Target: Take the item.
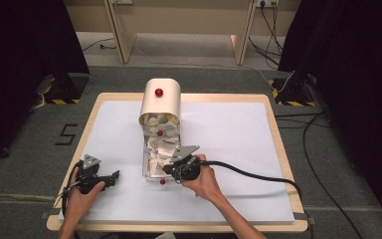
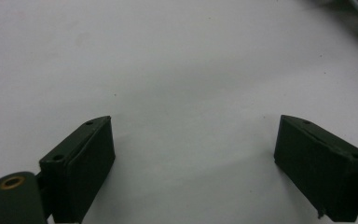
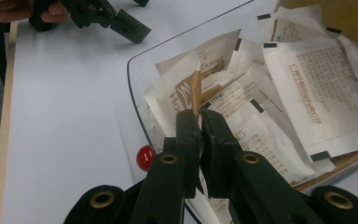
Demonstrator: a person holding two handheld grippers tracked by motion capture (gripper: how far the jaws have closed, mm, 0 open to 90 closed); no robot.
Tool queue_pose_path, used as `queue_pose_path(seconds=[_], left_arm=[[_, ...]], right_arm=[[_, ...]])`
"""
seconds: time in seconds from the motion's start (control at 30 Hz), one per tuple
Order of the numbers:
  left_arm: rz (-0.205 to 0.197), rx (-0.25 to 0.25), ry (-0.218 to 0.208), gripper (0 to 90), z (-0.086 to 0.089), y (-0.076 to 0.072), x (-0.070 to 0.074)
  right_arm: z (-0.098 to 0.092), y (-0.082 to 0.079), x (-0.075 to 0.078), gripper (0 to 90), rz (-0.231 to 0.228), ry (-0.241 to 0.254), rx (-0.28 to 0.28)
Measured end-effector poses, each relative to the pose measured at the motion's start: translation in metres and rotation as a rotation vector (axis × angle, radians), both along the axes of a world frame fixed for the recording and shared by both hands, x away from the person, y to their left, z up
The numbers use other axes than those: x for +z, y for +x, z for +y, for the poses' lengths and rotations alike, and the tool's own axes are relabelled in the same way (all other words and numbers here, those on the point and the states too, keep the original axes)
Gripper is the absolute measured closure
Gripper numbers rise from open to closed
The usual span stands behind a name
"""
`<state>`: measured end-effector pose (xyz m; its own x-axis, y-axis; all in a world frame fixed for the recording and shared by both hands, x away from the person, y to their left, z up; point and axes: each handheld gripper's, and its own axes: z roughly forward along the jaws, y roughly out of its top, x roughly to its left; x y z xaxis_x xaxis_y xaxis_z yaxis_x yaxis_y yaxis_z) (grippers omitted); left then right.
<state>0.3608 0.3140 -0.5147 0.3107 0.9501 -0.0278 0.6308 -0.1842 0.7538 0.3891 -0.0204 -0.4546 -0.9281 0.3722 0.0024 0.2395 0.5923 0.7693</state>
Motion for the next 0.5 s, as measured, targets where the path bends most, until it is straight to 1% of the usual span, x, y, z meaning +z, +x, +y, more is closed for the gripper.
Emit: queue_pose_path(seconds=[0.1,0.13,0.17,0.33,0.4,0.43,0.5], left_arm=[[0.0,0.0,0.0,11.3,0.0,0.0,0.0],[0.0,0.0,0.0,11.3,0.0,0.0,0.0],[0.0,0.0,0.0,11.3,0.0,0.0,0.0],[0.0,0.0,0.0,11.2,0.0,0.0,0.0],[0.0,0.0,0.001,11.3,0.0,0.0,0.0],[0.0,0.0,0.001,11.2,0.0,0.0,0.0],[0.0,0.0,0.0,11.3,0.0,0.0,0.0]], right_arm=[[-0.001,-0.001,0.002,86.5,0.0,0.006,-0.001],[-0.001,0.0,0.004,86.5,-0.011,0.013,-0.001],[-0.001,0.0,0.004,86.5,-0.011,0.013,-0.001],[-0.007,-0.001,0.014,86.6,-0.033,0.04,-0.014],[-0.01,0.0,0.019,86.6,-0.046,0.053,-0.028],[-0.01,0.0,0.019,86.6,-0.046,0.053,-0.028],[-0.013,0.0,0.026,86.6,-0.057,0.071,-0.032]])
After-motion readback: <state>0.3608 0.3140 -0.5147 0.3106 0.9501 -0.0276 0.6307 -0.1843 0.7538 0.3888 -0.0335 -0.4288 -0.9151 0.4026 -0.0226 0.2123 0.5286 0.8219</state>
